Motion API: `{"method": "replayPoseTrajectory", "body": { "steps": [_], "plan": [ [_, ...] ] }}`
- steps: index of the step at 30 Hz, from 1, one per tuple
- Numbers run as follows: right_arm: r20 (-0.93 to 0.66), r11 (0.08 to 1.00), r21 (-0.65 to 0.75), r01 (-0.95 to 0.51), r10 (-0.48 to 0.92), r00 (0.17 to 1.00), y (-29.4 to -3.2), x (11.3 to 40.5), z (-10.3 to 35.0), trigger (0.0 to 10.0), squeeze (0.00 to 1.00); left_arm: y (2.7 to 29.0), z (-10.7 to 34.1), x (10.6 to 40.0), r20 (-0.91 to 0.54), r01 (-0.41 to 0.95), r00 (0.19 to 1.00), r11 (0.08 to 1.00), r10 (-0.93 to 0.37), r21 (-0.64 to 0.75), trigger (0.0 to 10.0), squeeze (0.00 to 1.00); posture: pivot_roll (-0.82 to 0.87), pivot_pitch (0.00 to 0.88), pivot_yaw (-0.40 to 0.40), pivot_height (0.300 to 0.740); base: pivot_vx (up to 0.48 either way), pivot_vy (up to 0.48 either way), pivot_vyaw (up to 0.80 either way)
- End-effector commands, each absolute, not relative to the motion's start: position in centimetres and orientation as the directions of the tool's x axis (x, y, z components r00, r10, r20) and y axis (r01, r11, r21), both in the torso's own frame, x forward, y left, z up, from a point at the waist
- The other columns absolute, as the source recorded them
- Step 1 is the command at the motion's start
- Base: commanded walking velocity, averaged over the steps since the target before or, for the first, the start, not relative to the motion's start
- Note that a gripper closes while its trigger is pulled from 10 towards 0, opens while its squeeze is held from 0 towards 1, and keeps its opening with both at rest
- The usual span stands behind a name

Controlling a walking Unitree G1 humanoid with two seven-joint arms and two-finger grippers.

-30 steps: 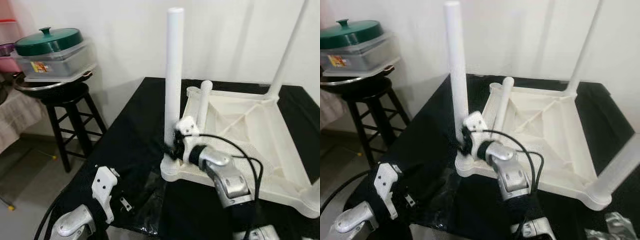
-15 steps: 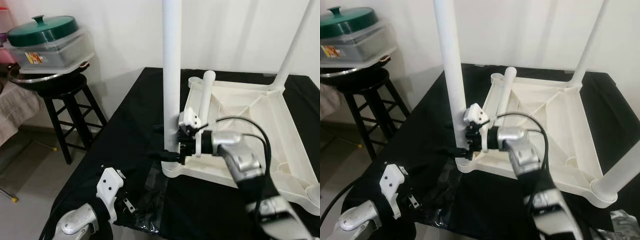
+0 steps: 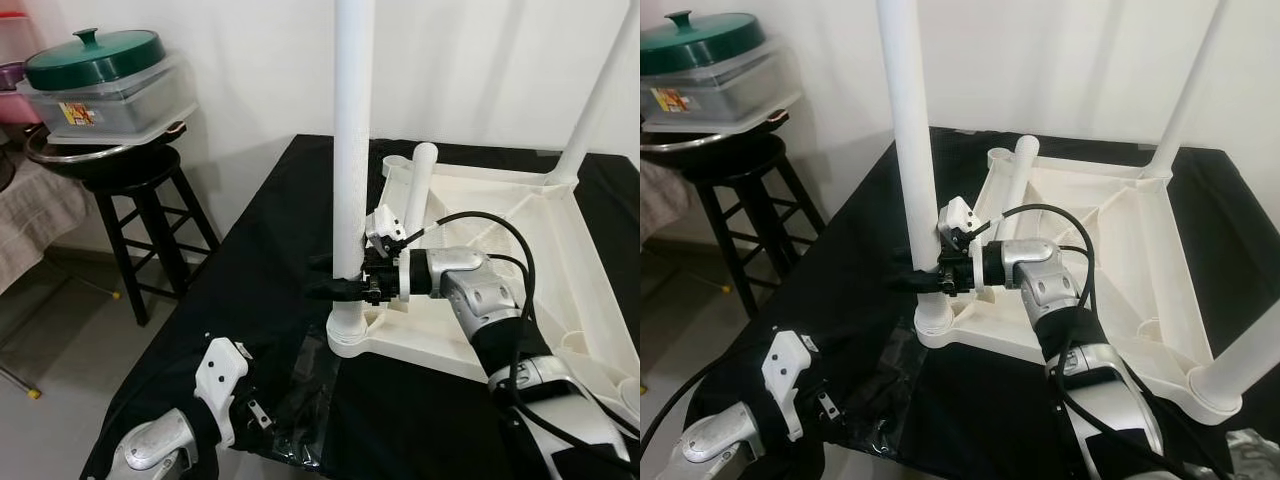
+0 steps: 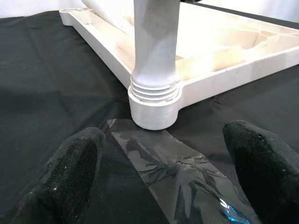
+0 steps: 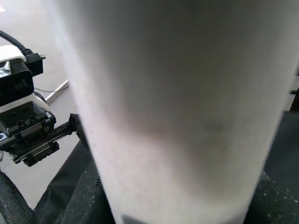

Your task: Building children table

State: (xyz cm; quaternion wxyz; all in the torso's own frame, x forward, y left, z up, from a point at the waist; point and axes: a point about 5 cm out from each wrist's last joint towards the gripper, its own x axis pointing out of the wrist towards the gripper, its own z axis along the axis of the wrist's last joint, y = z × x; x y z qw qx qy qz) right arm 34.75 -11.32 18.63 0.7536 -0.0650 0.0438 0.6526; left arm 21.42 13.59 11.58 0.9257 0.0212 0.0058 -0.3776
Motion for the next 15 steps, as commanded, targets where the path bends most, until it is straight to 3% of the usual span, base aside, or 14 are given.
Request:
{"method": "replayPoseTrajectory", "body": {
  "steps": [1, 2, 3, 4, 5, 6, 7, 8, 9, 14, 15],
  "plan": [
    [-0.154, 0.219, 0.028, -0.975, 0.965, 0.212, -10.8, 33.9, 16.2, 0.0, 0.0, 13.9, 11.6, 21.1, -0.033, 0.694, 0.72, 0.719, -0.694, 0.021, 10.0, 0.0, -0.02, 0.028, 0.033, 0.74, 0.0, 0.0, 0.0],
    [-0.154, 0.219, 0.028, -0.975, 0.965, 0.212, -10.8, 33.9, 16.2, 0.0, 0.0, 13.9, 11.6, 21.1, -0.033, 0.694, 0.72, 0.719, -0.694, 0.021, 10.0, 0.0, -0.02, 0.028, 0.033, 0.74, 0.0, 0.0, 0.0],
    [-0.192, 0.303, 0.013, -0.953, 0.936, 0.295, -10.3, 33.6, 15.1, 0.0, 0.0, 13.9, 11.6, 21.1, -0.033, 0.694, 0.72, 0.719, -0.694, 0.02, 10.0, 0.0, -0.01, 0.037, 0.028, 0.74, 0.0, 0.0, 0.0],
    [-0.214, 0.538, 0.009, -0.843, 0.825, 0.523, -9.0, 33.6, 13.7, 0.0, 0.0, 14.1, 11.7, 21.0, -0.033, 0.693, 0.721, 0.721, -0.692, 0.02, 10.0, 0.0, -0.02, 0.055, 0.027, 0.74, 0.0, 0.0, 0.0],
    [-0.214, 0.538, 0.009, -0.843, 0.825, 0.523, -9.0, 33.6, 13.7, 0.0, 0.0, 14.1, 11.7, 21.0, -0.033, 0.693, 0.721, 0.721, -0.692, 0.02, 10.0, 0.0, -0.02, 0.055, 0.027, 0.74, 0.0, 0.0, 0.0],
    [-0.266, 0.772, 0.051, -0.633, 0.622, 0.737, -8.6, 32.5, 11.9, 0.0, 0.0, 14.2, 11.8, 20.9, -0.032, 0.692, 0.722, 0.722, -0.691, 0.018, 10.0, 0.0, -0.02, 0.066, 0.026, 0.74, 0.0, 0.0, 0.0],
    [-0.266, 0.772, 0.051, -0.633, 0.622, 0.737, -8.6, 32.5, 11.9, 0.0, 0.0, 14.2, 11.8, 20.9, -0.032, 0.692, 0.722, 0.722, -0.691, 0.018, 10.0, 0.0, -0.02, 0.066, 0.026, 0.74, 0.0, 0.0, 0.0],
    [-0.304, 0.854, 0.033, -0.52, 0.504, 0.809, -8.4, 31.0, 10.9, 0.0, 0.0, 14.2, 11.9, 20.8, -0.032, 0.691, 0.723, 0.723, -0.691, 0.016, 10.0, 0.0, -0.02, 0.068, 0.033, 0.74, 0.0, 0.0, 0.0],
    [-0.238, 0.774, -0.096, -0.626, 0.592, 0.77, -6.6, 29.6, 12.0, 0.0, 0.0, 14.3, 11.9, 20.9, -0.039, 0.692, 0.722, 0.722, -0.691, 0.017, 10.0, 0.0, -0.04, 0.07, 0.05, 0.74, 0.0, 0.0, 0.0],
    [-0.273, 0.766, -0.027, -0.643, 0.613, 0.741, -7.2, 31.0, 11.7, 0.0, 0.0, 14.1, 11.9, 21.0, -0.041, 0.702, 0.711, 0.712, -0.702, 0.004, 10.0, 0.0, -0.02, 0.066, 0.025, 0.74, 0.0, 0.0, 0.0],
    [-0.293, 0.728, -0.037, -0.684, 0.647, 0.704, -6.9, 31.0, 11.7, 0.0, 0.0, 14.1, 12.0, 20.9, -0.041, 0.703, 0.711, 0.711, -0.702, 0.002, 10.0, 0.0, -0.02, 0.069, 0.024, 0.74, 0.0, 0.0, 0.0]
  ]
}}
